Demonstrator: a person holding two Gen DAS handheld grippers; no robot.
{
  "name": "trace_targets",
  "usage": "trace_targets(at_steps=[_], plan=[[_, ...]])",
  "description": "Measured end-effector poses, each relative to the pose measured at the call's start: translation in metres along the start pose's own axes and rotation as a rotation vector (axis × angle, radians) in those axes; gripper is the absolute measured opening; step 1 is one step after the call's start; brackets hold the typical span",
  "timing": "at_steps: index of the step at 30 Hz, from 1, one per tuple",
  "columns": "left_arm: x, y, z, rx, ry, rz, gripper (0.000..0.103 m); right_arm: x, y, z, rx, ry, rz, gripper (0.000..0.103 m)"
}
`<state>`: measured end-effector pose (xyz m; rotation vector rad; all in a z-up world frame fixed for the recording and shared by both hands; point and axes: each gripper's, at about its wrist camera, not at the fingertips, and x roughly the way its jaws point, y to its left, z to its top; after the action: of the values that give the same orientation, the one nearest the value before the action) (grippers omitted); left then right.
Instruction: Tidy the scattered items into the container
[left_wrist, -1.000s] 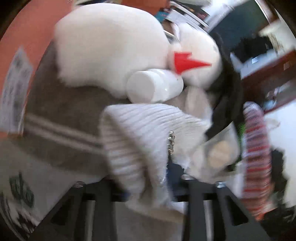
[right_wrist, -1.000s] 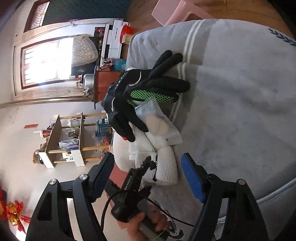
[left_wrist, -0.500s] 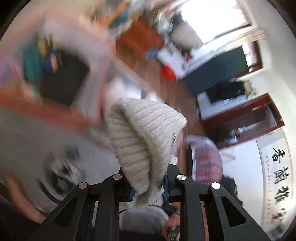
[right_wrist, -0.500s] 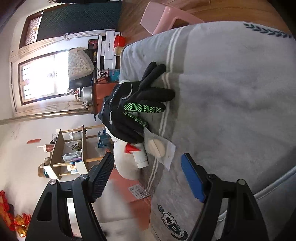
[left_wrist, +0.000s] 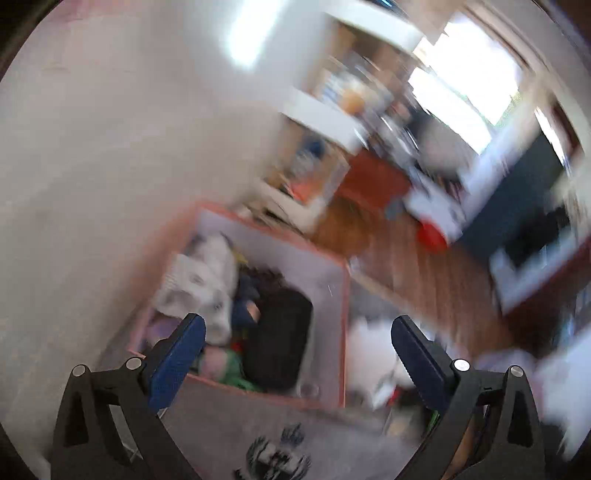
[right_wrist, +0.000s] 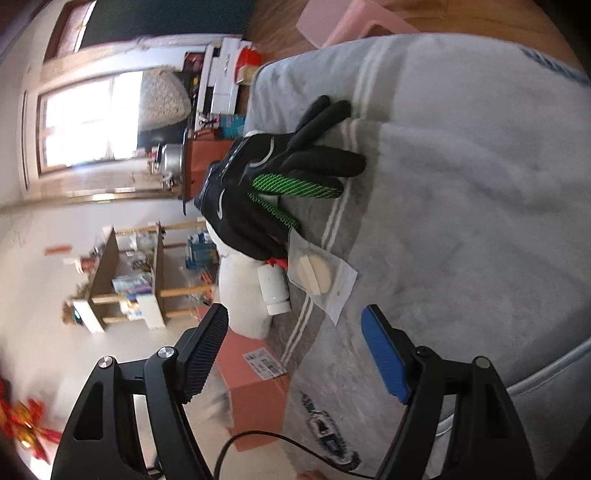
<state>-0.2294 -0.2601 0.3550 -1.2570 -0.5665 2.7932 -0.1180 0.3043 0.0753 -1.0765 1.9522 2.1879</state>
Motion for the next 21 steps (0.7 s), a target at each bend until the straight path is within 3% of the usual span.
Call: trace_targets(at_steps=[3,6,9,12,15,17,18,19,20,21], plan=[[0.049,-0.077,-0.055,0.282,0.099,-0.058,0.101,0.022,0.035,-0.007,-0.205,0.050,-0.069,0.074],[0.103,-0.144,-0.105,0.425,0.217,-0.128,0.101,0.052,0.067,-0.018,-0.458,0.109,-0.193,0.074],[0.151,-0.202,-0.160,0.564,0.288,-0.148,0.097,0.078,0.074,-0.019,-0.611,0.147,-0.329,0.074],[0.202,-0.243,-0.205,0.750,0.314,-0.133,0.085,0.091,0.061,-0.004,-0.625,0.173,-0.424,0.074],[0.257,-0.265,-0.223,0.852,0.347,-0.135,0.080,0.083,0.044,0.018,-0.520,0.166,-0.401,0.074],[0.295,-0.278,-0.234,0.918,0.356,-0.084,0.076,0.079,0.039,0.027,-0.488,0.147,-0.379,0.075],[0.312,-0.280,-0.237,0.927,0.375,-0.063,0.068,0.080,0.038,0.030,-0.495,0.146,-0.387,0.075],[0.330,-0.282,-0.240,0.932,0.403,-0.039,0.048,0.083,0.038,0.031,-0.509,0.150,-0.394,0.075],[0.339,-0.281,-0.241,0.938,0.397,-0.001,0.038,0.089,0.038,0.030,-0.534,0.168,-0.403,0.075],[0.344,-0.278,-0.238,0.923,0.403,0.000,0.039,0.094,0.039,0.029,-0.556,0.187,-0.409,0.075]])
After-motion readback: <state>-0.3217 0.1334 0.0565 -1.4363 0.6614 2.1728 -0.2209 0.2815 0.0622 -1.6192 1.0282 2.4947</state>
